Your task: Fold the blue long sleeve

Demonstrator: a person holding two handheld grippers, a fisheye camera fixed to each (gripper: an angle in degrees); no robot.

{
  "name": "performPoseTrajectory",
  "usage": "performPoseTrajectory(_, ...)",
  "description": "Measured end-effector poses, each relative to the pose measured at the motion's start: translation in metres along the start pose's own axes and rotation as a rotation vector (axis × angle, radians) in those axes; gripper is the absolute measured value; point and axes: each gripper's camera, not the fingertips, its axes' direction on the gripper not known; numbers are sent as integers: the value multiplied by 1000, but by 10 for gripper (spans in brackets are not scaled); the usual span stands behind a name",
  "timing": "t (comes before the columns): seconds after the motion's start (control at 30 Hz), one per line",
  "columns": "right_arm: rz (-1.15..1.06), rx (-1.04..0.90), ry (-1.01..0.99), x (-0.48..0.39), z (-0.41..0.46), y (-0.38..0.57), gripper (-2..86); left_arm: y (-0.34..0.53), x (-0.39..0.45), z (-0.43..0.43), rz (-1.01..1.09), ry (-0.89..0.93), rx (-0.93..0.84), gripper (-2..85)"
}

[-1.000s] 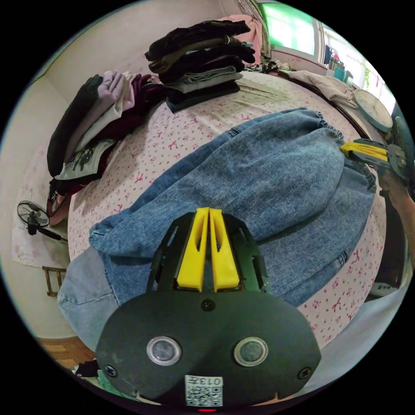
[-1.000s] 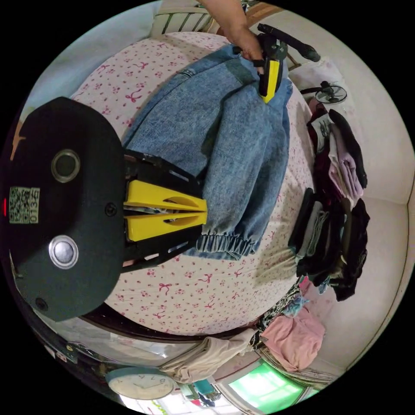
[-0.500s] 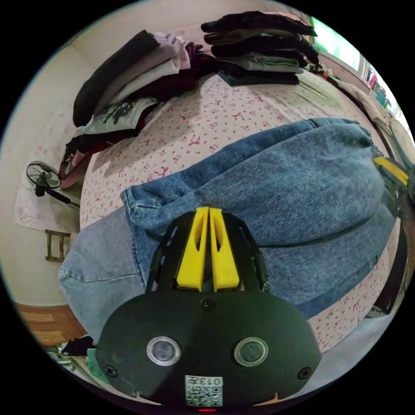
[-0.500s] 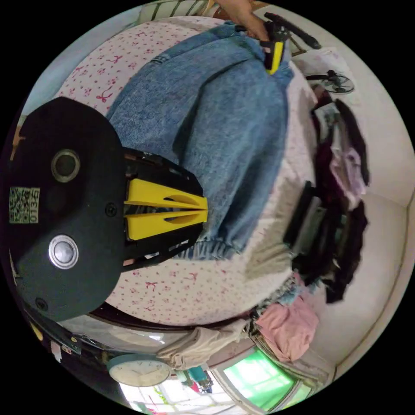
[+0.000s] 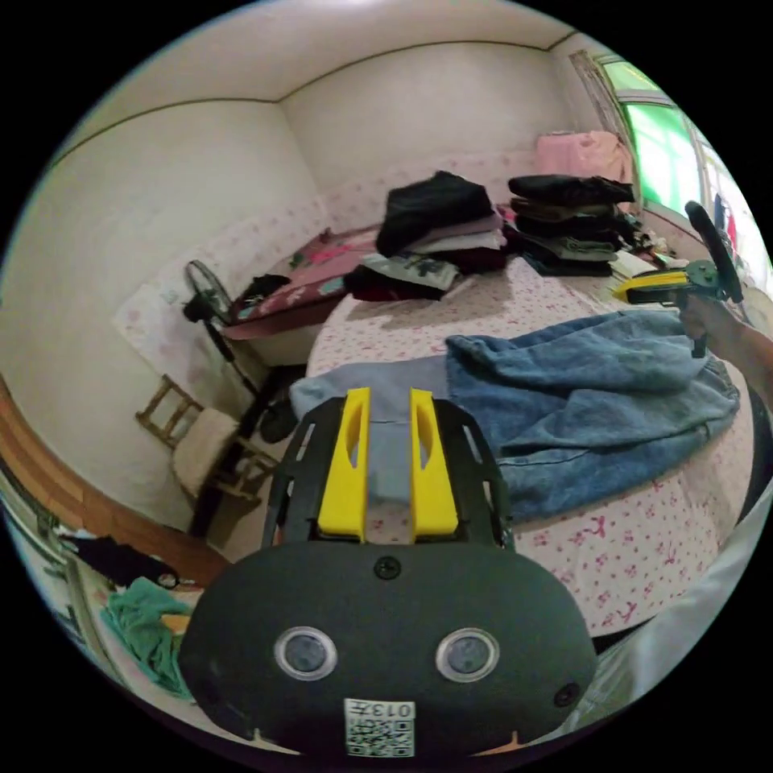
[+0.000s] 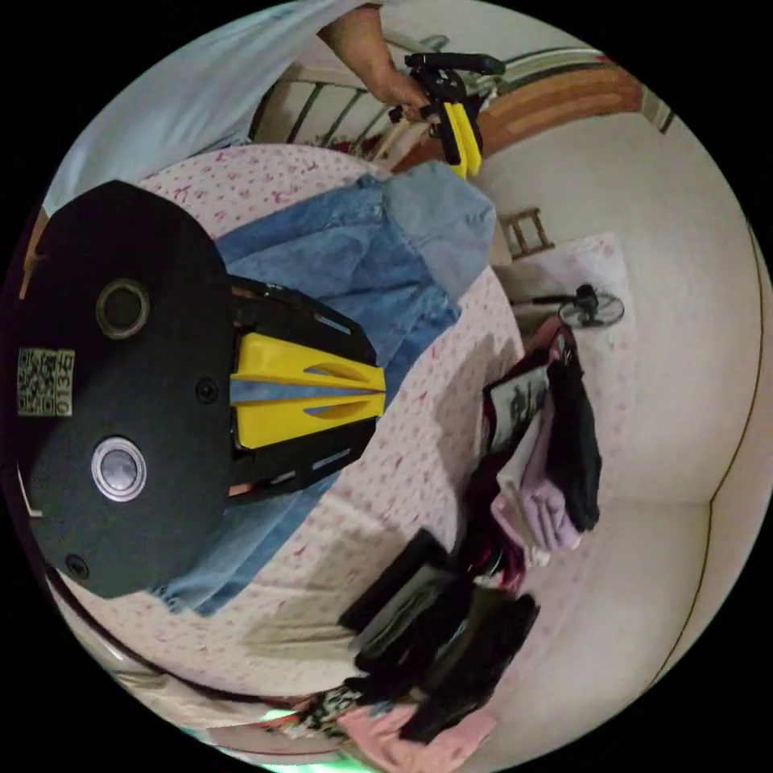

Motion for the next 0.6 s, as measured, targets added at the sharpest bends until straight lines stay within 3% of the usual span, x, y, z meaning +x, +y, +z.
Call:
performPoseTrajectory(0.07, -101, -17, -159, -39, 44, -64, 33, 13, -26, -1, -57, -6, -4, 102)
performPoseTrajectory(0.27, -301, -127, -399, -131, 151, -213, 83, 33, -96, 54, -293, 264, -205, 135)
performPoseTrajectory(0.6, -649, -349, -396, -237, 271, -335, 103, 50, -144, 97, -375, 436, -278, 77)
